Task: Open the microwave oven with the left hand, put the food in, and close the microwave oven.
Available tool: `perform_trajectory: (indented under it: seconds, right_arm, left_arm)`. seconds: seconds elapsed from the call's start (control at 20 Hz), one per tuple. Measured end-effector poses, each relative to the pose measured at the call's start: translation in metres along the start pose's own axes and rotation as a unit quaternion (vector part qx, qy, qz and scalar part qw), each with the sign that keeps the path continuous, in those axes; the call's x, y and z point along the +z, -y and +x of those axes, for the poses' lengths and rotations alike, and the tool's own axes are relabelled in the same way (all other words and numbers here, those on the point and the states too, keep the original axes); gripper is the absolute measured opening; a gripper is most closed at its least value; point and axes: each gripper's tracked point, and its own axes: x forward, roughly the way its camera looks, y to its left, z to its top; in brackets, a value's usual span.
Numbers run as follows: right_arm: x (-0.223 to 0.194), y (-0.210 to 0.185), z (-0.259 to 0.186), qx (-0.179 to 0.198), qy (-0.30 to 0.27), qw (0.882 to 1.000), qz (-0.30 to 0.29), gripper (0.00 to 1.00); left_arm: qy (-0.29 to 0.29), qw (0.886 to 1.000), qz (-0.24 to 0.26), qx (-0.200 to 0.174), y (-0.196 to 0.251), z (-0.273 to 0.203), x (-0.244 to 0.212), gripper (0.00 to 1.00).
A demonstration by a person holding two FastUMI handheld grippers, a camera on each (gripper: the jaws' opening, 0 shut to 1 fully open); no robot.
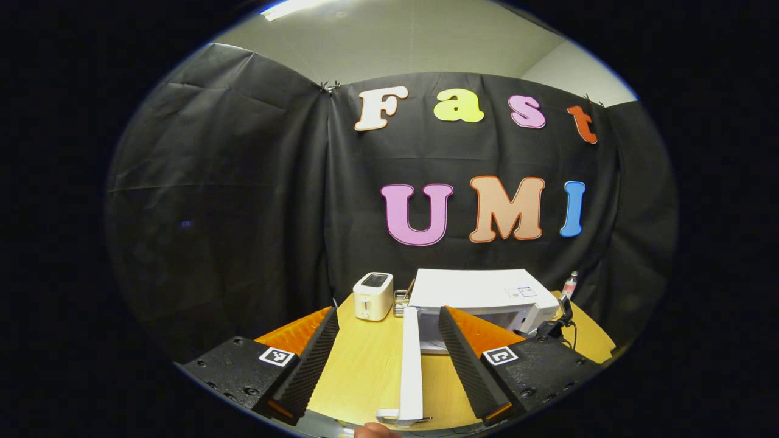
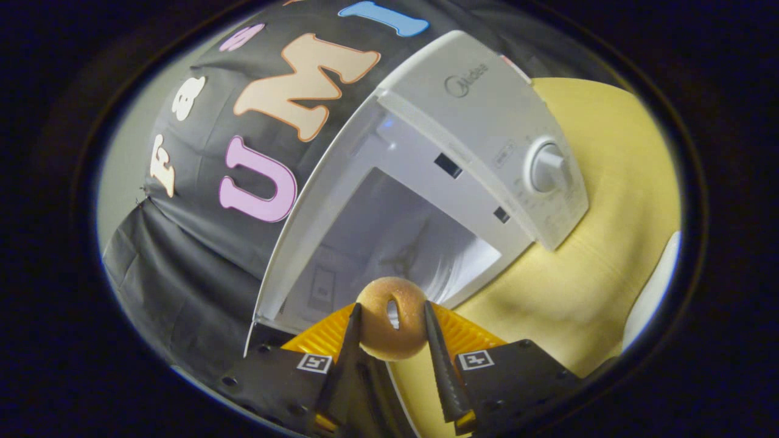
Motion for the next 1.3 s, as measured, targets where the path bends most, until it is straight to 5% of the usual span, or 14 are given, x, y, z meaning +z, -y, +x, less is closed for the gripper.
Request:
perform_trajectory:
  seconds: [0.05,0.15,0.35,0.4,0.6,0.75,1.3]
  right_arm:
    - [-0.001,-0.001,0.010,-0.005,0.008,1.000,0.010,0.53]
    - [0.003,-0.005,0.026,-0.014,0.034,0.999,0.029,0.60]
    - [0.004,-0.003,0.058,-0.037,0.067,0.996,0.049,0.53]
    - [0.003,0.000,0.065,-0.043,0.070,0.995,0.058,0.60]
    - [-0.003,0.002,0.084,-0.055,0.073,0.994,0.067,0.60]
    - [-0.006,0.007,0.087,-0.068,0.078,0.993,0.062,0.53]
    - [-0.002,0.006,0.082,-0.071,0.080,0.992,0.060,0.90]
  left_arm:
    - [-0.002,1.000,0.001,0.003,-0.001,-0.001,-0.001,0.96]
    - [-0.011,1.000,0.004,0.009,-0.004,-0.002,-0.005,0.96]
    - [-0.036,0.999,0.014,0.016,-0.005,-0.008,-0.018,0.97]
    - [-0.038,0.999,0.020,0.022,-0.008,-0.006,-0.019,0.97]
    - [-0.046,0.998,0.026,0.037,-0.012,-0.013,-0.022,0.96]
    - [-0.047,0.997,0.015,0.054,-0.017,-0.017,-0.020,0.96]
    - [-0.048,0.997,0.020,0.065,-0.014,-0.021,-0.021,0.95]
